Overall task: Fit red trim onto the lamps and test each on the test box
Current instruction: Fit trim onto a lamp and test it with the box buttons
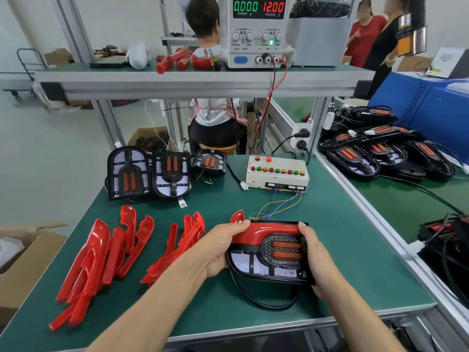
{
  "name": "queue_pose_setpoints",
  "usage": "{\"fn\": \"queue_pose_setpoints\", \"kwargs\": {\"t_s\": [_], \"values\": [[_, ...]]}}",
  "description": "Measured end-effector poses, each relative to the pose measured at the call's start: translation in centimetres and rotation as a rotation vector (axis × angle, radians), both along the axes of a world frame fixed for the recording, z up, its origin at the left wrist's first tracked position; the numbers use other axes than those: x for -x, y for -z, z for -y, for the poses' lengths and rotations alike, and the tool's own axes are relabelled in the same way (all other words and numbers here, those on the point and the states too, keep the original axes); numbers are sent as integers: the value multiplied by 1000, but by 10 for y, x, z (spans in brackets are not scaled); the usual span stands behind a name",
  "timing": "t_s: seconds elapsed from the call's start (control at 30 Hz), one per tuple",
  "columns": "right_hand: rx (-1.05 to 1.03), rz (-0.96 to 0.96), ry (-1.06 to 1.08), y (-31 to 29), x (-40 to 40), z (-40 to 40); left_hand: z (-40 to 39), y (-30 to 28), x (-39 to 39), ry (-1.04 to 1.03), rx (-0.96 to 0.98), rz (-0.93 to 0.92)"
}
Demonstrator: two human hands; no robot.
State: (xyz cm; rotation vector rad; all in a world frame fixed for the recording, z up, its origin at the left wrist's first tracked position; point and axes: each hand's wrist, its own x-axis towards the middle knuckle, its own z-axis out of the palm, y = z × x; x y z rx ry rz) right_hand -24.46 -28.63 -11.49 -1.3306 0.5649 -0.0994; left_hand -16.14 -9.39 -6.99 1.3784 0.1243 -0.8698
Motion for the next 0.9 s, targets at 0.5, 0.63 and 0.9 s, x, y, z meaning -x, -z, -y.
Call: {"fn": "queue_pose_setpoints", "kwargs": {"t_s": [0.5, 0.63, 0.9], "values": [[57, -1, 16, 1, 1, 1, 4, 12, 6, -89, 12, 126], [87, 1, 3, 0, 3, 2, 4, 14, 10, -85, 7, 192], [118, -7, -21, -2, 4, 0, 1, 19, 12, -106, -20, 262]]}}
